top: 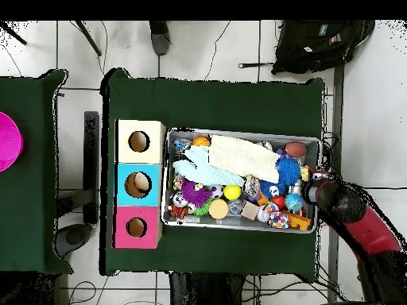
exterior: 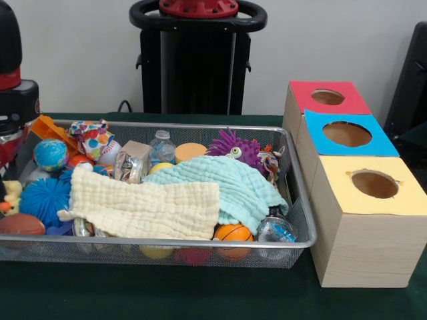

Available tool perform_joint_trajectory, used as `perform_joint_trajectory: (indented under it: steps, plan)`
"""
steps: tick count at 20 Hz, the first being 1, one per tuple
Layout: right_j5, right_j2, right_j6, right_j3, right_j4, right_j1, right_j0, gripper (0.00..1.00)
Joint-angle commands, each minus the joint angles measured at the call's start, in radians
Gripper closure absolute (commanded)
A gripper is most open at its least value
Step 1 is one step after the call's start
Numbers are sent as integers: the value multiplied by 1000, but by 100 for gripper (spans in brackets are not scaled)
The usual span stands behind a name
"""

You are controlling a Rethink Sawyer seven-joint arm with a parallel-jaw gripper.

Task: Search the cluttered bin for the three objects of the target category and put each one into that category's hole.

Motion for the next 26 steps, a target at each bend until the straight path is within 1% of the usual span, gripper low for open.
perform_joint_trajectory:
  steps: [1, 8, 9, 15, 18, 20, 26]
  plan:
    - [-18, 74, -61, -117, -48, 117, -32, 0]
    - [-10, 68, -61, -116, -57, 114, -21, 0]
    - [-6, 65, -58, -118, -54, 115, -19, 100]
    - [25, 32, -28, -111, -43, 99, 5, 100]
    - [85, 14, -42, -138, -42, 96, 20, 100]
    - [96, 9, -41, -136, -42, 90, 25, 100]
    - [158, 13, -56, -104, -45, 46, 22, 100]
